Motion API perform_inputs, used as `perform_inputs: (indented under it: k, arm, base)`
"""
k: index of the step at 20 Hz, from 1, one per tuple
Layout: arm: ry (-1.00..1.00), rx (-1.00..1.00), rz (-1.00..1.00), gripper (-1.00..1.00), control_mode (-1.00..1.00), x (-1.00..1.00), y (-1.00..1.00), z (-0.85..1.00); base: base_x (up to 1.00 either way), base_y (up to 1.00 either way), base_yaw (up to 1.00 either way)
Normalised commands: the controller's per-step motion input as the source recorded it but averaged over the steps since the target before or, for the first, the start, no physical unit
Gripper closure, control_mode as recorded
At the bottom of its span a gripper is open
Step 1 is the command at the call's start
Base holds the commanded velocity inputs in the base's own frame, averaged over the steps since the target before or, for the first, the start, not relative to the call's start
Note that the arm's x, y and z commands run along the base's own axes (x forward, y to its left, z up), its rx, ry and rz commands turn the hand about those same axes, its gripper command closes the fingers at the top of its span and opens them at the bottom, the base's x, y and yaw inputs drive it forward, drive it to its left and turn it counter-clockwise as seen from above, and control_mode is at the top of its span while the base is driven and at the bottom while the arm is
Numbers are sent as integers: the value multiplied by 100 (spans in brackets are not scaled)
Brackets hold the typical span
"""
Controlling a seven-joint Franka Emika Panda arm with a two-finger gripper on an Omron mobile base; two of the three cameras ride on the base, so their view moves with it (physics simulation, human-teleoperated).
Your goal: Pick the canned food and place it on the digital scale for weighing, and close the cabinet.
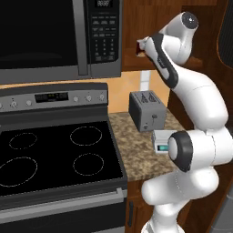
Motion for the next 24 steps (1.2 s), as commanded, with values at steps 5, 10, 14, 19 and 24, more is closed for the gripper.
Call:
perform_inputs:
  k: [5, 10, 14, 19, 24]
  arm:
    - [0, 0, 0, -100, -100, 40, 0, 0]
    - [0, 0, 0, -100, -100, 40, 0, 0]
    - [0, 0, 0, -100, -100, 37, 0, 0]
    - [0, 0, 0, -100, -100, 39, 0, -3]
    - [0, 0, 0, -100, -100, 34, 0, -7]
  base:
    - [0, 0, 0]
    - [0, 0, 0]
    - [0, 0, 0]
    - [0, 0, 0]
    - [0, 0, 0]
